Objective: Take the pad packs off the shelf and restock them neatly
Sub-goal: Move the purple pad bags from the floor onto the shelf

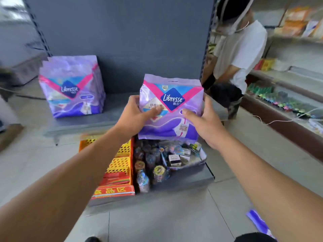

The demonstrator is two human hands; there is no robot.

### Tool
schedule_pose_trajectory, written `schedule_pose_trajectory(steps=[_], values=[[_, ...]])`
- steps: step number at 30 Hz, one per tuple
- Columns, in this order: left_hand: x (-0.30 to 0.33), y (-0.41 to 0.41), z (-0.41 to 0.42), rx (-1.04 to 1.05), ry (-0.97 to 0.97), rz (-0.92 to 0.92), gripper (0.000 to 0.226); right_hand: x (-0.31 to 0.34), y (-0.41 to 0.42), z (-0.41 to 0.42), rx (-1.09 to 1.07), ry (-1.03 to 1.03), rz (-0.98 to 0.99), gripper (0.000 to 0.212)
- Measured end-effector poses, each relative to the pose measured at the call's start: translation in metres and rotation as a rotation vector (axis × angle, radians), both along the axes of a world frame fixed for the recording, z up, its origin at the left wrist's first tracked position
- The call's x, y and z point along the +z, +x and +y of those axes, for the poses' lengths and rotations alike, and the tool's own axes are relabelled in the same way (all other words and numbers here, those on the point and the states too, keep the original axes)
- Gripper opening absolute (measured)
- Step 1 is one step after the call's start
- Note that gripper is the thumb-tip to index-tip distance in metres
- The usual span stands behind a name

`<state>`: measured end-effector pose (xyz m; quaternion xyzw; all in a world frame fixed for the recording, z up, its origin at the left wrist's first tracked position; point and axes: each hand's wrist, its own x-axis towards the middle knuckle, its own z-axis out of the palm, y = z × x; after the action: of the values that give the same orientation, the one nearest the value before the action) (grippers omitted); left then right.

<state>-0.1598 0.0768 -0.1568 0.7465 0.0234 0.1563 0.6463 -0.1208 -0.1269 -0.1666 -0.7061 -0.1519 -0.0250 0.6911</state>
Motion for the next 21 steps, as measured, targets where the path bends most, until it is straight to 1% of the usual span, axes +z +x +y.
schedule_pose_trajectory(steps=[3, 6, 9, 12, 16, 18, 21], values=[[0.013, -0.017, 0.051, 0.126, -0.001, -0.037, 0.048, 0.013, 0.004, 0.059, 0.013, -0.094, -0.009, 0.050], [0.016, -0.029, 0.101, 0.217, 0.033, -0.076, 0.044, 0.019, 0.007, 0.116, 0.056, -0.125, -0.063, 0.043], [0.018, -0.035, 0.147, 0.339, 0.086, -0.093, 0.042, 0.024, 0.009, 0.165, 0.078, -0.187, -0.114, 0.044], [0.022, -0.036, 0.186, 0.429, 0.098, -0.083, 0.042, 0.028, 0.017, 0.208, 0.127, -0.220, -0.155, 0.048], [0.031, -0.031, 0.227, 0.544, 0.100, -0.082, 0.044, 0.038, 0.028, 0.258, 0.124, -0.281, -0.202, 0.049], [0.033, -0.028, 0.238, 0.578, 0.114, -0.053, 0.042, 0.042, 0.032, 0.273, 0.107, -0.321, -0.231, 0.047], [0.029, -0.021, 0.255, 0.569, 0.100, -0.013, 0.038, 0.040, 0.041, 0.295, 0.103, -0.349, -0.236, 0.044]])
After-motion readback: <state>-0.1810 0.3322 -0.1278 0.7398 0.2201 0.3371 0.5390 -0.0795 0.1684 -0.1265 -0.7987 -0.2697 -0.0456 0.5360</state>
